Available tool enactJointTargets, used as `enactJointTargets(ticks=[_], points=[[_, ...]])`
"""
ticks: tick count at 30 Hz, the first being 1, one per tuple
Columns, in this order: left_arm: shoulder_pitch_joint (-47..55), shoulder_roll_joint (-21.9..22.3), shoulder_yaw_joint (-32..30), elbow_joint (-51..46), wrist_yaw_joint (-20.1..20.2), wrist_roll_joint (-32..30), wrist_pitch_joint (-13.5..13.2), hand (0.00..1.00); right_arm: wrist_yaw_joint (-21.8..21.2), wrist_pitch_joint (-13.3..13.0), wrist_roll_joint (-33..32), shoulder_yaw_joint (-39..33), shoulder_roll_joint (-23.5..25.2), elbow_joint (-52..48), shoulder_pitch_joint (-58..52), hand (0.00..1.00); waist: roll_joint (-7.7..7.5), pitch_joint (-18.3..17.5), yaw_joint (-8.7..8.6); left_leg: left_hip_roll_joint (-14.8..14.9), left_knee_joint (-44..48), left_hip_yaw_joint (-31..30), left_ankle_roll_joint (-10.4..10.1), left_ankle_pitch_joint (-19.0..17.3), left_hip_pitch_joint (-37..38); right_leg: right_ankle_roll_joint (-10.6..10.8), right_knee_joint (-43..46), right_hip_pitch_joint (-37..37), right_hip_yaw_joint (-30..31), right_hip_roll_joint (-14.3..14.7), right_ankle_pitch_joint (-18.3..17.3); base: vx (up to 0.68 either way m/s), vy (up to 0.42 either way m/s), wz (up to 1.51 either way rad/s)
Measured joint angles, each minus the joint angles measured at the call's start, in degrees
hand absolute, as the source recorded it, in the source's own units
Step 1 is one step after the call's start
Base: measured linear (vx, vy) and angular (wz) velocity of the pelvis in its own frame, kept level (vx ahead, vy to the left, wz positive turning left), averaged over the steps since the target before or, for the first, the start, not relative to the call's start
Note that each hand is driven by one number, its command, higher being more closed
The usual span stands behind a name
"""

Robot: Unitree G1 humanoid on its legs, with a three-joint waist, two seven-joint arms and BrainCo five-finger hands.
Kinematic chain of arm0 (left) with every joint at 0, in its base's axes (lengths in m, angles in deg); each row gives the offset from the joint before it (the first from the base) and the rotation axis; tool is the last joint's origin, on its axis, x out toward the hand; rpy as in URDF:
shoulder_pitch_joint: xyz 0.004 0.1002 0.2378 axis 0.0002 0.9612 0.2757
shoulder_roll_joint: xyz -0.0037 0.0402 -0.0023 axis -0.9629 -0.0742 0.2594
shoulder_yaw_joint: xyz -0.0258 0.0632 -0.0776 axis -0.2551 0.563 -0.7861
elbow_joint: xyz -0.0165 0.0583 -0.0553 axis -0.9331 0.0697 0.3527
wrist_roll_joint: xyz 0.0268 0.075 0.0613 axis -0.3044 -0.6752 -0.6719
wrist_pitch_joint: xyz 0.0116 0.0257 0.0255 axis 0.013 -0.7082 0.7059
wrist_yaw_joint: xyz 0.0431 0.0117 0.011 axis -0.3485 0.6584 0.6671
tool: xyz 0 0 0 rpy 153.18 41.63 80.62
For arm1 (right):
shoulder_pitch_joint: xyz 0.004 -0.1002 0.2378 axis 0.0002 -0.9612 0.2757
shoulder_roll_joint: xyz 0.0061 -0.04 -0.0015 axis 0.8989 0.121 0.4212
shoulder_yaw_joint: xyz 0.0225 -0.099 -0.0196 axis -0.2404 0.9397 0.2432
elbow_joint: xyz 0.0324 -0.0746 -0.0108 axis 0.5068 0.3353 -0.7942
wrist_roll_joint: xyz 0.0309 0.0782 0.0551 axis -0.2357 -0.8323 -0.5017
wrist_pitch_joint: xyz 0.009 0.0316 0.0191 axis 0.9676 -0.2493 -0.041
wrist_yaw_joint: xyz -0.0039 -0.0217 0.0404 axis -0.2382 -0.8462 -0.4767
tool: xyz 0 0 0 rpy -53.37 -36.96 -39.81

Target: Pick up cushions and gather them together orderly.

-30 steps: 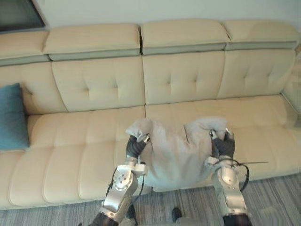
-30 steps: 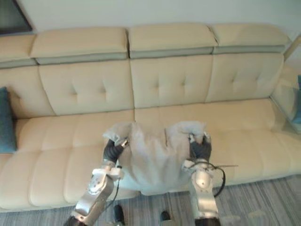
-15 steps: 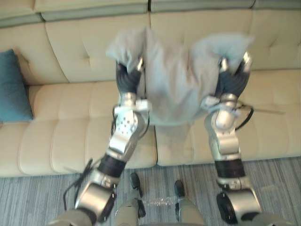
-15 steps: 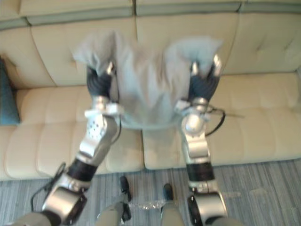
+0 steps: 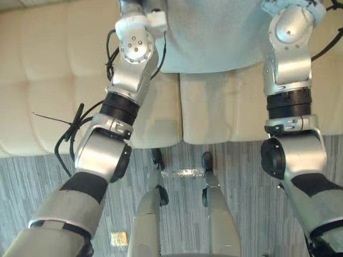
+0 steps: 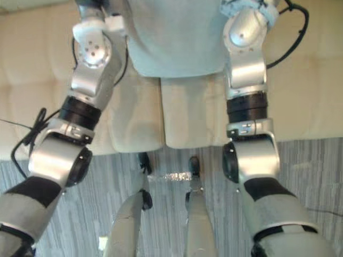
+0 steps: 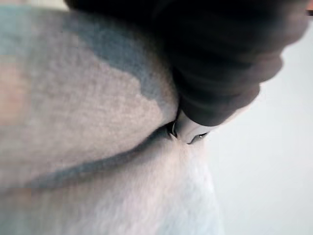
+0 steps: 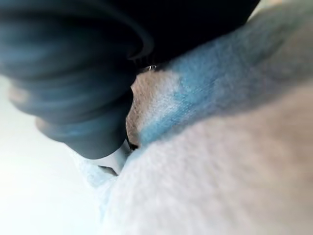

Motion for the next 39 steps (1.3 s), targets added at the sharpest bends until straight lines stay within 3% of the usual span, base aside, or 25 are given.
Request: enactJointTargets(ticks=[10, 16, 18, 21, 23, 27, 30, 31, 34, 36, 37, 39], points=[[0.70, 0.33, -4.01, -2.37, 0.75, -0.05, -1.39, 0.00, -1.05, -2.70, -7.56, -2.03, -4.00, -0.24, -0.77, 0.00, -0.06, 0.73, 0.20, 1.72, 0.00, -0.15, -1.11, 0.80, -2.63, -1.29, 5.72, -4.39, -2.45, 1.36, -2.60, 0.03, -0.049, 0.06], [8.87, -3.53, -8.52, -7.62, 3.40, 1.70, -1.38, 0.00, -6.24, -3.59, -13.95, -4.19, -9.48, -3.56, -9.12, 0.00, -0.20, 0.72, 0.07, 1.73, -0.01, -0.63, -1.09, 0.77, -0.61, -2.26, 10.73, -4.41, -2.87, 1.50, -4.70, -0.02, -0.058, 0.09], [14.13, -8.42, -13.26, -8.44, 4.41, 4.62, -1.36, 0.00, -10.14, -3.56, -18.09, -5.06, -14.81, -3.82, -14.51, 0.00, -0.42, 0.81, -0.01, 1.90, -0.01, -1.13, -1.08, 0.77, 0.86, -2.59, 12.09, -3.51, -3.21, 1.99, -5.20, -0.04, -0.084, 0.03], [21.58, -11.38, -16.93, -9.15, 6.74, 8.15, -1.31, 0.00, -13.43, -3.54, -21.01, -7.90, -17.84, -3.23, -23.18, 0.00, -0.61, 0.82, -0.13, 2.01, -0.03, -1.33, -0.99, 0.61, 4.90, -2.82, 12.27, 0.57, -3.62, 2.19, -5.85, -0.05, -0.076, 0.05], [27.52, -12.39, -17.70, -12.43, 8.50, 9.61, -1.34, 0.00, -15.17, -3.55, -22.92, -9.44, -17.93, -3.81, -29.41, 0.00, -1.21, 0.64, -0.25, 1.86, -0.05, -1.09, 0.20, -2.57, 8.30, -3.67, 12.08, 4.05, -3.81, 1.93, -7.98, -0.03, -0.080, 0.05], [39.89, -13.37, -18.07, -20.93, 12.16, 9.88, -1.58, 0.00, -18.27, -3.60, -23.32, -11.42, -17.51, -11.50, -42.27, 0.00, -1.61, 0.37, -0.18, 1.89, -0.05, -1.01, -0.05, -3.10, 11.80, -3.72, 10.16, 8.39, -4.30, 1.74, -7.91, -0.01, -0.039, 0.01], [52.96, -11.04, -16.69, -23.96, 15.09, 9.30, -1.22, 0.00, -21.25, -3.77, -21.99, -11.44, -12.93, -20.31, -55.51, 0.00, -3.17, -0.74, -0.36, 1.58, -0.04, -1.07, 0.57, -3.58, 15.15, -3.31, 9.55, 12.11, -4.22, 1.17, -8.18, 0.05, -0.060, 0.06], [58.19, -8.74, -15.22, -24.44, 16.04, 8.98, -1.20, 0.00, -22.57, -3.81, -21.19, -11.38, -9.16, -22.68, -61.02, 0.00, -4.05, -1.34, -0.36, 1.24, -0.03, -1.13, 0.62, -3.51, 16.90, -3.08, 9.38, 13.98, -4.25, 0.84, -8.60, 0.09, -0.061, 0.18], [68.10, -3.95, -11.05, -24.68, 18.61, 7.28, -0.23, 0.00, -24.87, -3.79, -17.72, -9.60, -1.92, -23.43, -69.46, 0.00, -5.16, -2.65, -0.10, 0.52, -0.03, -1.28, 0.43, -4.52, 20.18, -3.03, 8.52, 17.97, -4.79, 0.11, -9.66, 0.09, -0.042, 0.15], [75.84, 0.56, -7.48, -22.99, 21.57, 3.49, 1.47, 0.00, -27.23, -3.60, -13.00, -6.15, 4.59, -22.48, -75.88, 0.00, -5.35, -4.73, 0.13, 0.04, -0.04, -1.32, -0.13, -6.26, 22.86, -2.78, 7.37, 21.14, -4.89, -0.38, -10.34, 0.09, -0.022, 0.06], [76.78, 1.23, -6.94, -22.29, 21.95, 2.66, 1.63, 0.00, -27.66, -3.53, -12.47, -5.66, 5.61, -21.93, -76.83, 0.00, -5.31, -5.10, 0.17, -0.01, -0.04, -1.31, -0.05, -6.33, 23.39, -2.74, 7.15, 21.72, -4.86, -0.41, -10.38, 0.08, -0.021, -0.01], [81.04, 5.68, -5.28, -15.75, 23.82, -1.94, 2.98, 0.00, -29.31, -2.77, -8.52, -3.77, 11.76, -15.28, -81.02, 0.00, -4.89, -7.73, 0.44, -0.15, -0.04, -1.32, -0.05, -7.30, 26.66, -2.64, 5.03, 25.92, -4.88, -0.55, -10.46, 0.09, -0.020, -0.03]])
